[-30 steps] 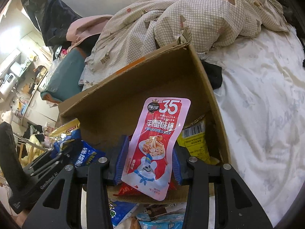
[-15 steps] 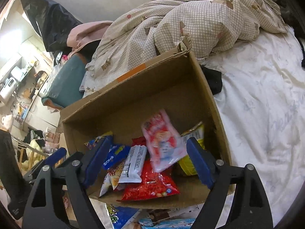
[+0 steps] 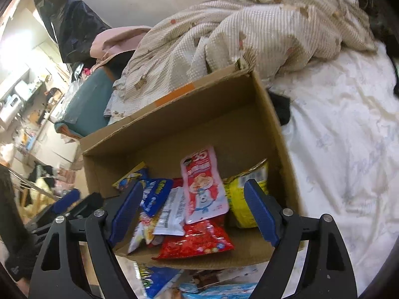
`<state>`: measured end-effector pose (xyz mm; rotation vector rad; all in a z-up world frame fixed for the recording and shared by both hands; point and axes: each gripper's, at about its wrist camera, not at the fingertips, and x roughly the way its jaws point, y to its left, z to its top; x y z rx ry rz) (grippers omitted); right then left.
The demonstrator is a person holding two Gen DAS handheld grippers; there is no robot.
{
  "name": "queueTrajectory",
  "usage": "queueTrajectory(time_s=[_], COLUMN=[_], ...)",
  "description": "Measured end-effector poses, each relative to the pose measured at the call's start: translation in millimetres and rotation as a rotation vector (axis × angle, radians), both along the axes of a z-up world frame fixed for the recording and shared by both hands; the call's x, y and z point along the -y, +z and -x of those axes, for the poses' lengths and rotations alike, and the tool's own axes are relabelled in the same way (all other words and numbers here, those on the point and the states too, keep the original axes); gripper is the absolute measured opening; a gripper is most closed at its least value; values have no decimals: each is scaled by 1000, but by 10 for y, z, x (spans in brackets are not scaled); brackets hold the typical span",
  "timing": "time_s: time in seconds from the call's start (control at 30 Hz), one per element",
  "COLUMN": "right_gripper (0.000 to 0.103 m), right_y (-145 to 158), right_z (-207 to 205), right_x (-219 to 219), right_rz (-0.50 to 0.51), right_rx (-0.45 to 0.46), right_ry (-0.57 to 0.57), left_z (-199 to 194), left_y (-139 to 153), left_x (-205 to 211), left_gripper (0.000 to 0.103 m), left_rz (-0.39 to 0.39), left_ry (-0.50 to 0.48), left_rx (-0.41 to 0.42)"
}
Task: Organize snacks
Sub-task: 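Move both tools over the box and open them to drop both packets, then grasp the light-blue snack bag with the right tool and lift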
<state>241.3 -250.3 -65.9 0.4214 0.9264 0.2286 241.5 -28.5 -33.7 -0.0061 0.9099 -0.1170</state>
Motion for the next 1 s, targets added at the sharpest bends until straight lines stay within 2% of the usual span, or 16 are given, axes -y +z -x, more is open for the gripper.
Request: queueTrajectory(time_s=[0.2, 0.43, 0.47, 0.53, 0.7, 0.87, 1.0], right_gripper=[85, 85, 85, 85, 85, 85, 85], right_y=[132, 344, 351, 354, 345, 346, 295], right_z=[175, 566, 630, 734, 998, 1296, 1438], right_x=[88, 149, 155, 167, 173, 222, 306], right_rz=[-3, 17, 27, 31, 59, 78, 79], right_rx=[23, 65, 66, 60, 50, 82, 53], right_ry=[-27, -29, -28, -22, -21, -57, -99], left_z=[233, 624, 663, 733, 875, 1089, 1248], left_y=[223, 475, 481, 465, 392, 322, 289], left_x=[-127, -328, -343, -378, -468, -427, -430], left_gripper=[84, 85, 87, 102, 102, 102, 102], left_rz=[-31, 7, -3, -10, 38, 43, 61], left_ry=[12, 50, 58, 67, 80, 44, 40], left_rx=[71, 166, 165, 154, 97, 71, 66])
